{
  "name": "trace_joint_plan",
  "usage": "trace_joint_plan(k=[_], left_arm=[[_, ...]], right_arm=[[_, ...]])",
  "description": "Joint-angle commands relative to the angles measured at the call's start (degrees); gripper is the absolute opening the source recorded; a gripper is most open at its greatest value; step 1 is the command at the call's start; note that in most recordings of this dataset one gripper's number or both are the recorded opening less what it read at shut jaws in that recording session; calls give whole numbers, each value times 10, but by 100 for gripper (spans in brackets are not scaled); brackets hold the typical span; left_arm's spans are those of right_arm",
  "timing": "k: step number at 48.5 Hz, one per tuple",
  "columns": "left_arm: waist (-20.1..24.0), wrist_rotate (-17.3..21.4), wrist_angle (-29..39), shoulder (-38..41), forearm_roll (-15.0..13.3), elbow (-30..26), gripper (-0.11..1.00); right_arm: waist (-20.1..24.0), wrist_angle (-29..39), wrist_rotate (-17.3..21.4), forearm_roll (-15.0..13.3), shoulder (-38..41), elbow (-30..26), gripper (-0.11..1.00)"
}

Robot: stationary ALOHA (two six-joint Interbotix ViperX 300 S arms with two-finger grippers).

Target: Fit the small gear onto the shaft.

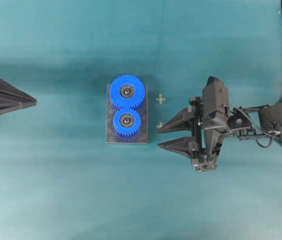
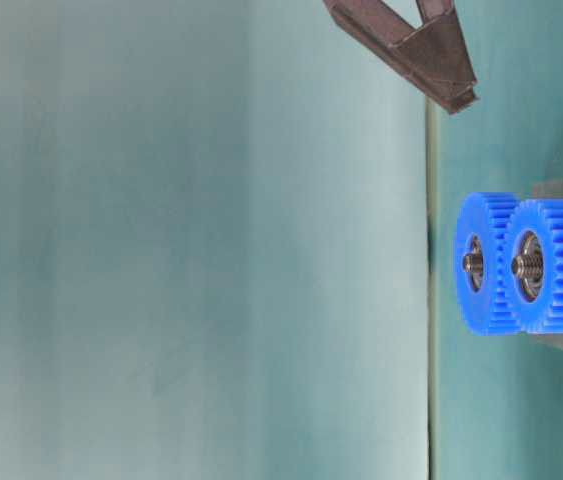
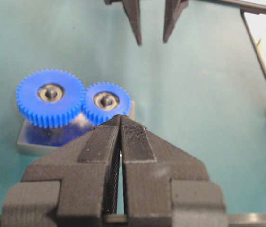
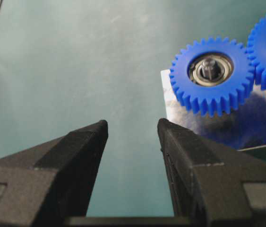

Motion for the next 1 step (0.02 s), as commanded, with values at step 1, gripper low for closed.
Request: trace_joint_plan(k=[1], left_arm=[[-1,-2,-6,2,1,-6,0]], right_arm=[[-4,-3,-13,-1,-10,-4,58]])
